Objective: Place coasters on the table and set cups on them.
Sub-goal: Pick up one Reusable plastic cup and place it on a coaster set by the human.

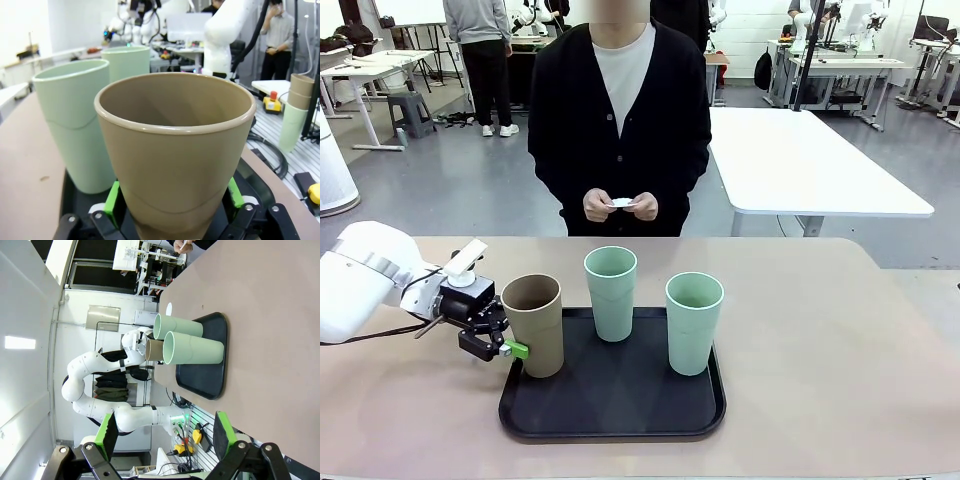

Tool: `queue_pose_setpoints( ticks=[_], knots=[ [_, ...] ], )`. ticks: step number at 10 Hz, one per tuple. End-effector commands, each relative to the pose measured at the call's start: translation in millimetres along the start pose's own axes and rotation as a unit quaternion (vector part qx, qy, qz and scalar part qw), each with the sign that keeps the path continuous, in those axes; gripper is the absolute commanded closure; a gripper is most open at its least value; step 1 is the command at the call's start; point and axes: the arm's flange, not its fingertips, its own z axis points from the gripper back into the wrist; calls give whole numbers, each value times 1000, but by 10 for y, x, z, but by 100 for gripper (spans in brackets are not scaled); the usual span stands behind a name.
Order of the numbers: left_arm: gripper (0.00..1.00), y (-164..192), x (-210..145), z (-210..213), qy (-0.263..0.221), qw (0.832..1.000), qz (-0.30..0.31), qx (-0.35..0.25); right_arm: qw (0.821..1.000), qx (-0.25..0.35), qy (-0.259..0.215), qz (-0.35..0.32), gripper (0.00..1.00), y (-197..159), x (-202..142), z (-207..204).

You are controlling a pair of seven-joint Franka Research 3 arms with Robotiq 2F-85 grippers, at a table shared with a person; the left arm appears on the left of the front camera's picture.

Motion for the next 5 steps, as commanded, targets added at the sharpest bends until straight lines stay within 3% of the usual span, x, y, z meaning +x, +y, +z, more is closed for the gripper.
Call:
queue_pose_setpoints(
  ticks=[1, 2, 3, 4, 5],
  knots=[
    [57, 22, -26, -22, -24, 999, -26, 4, 1000, 12, -6, 8, 0, 11, 27, 10],
    [73, 20, -11, -25, -28, 999, -26, 2, 1000, 12, -6, 8, 0, 11, 27, 10],
    [62, 14, -2, -25, -30, 999, -26, 0, 1000, 12, -6, 8, 0, 11, 27, 10],
    [100, 10, 2, -22, -30, 999, -25, -1, 1000, 12, -6, 8, 0, 11, 27, 10],
    [100, -5, 35, -7, -32, 999, -26, 2, 1000, 12, -6, 8, 0, 11, 27, 10]
  ],
)
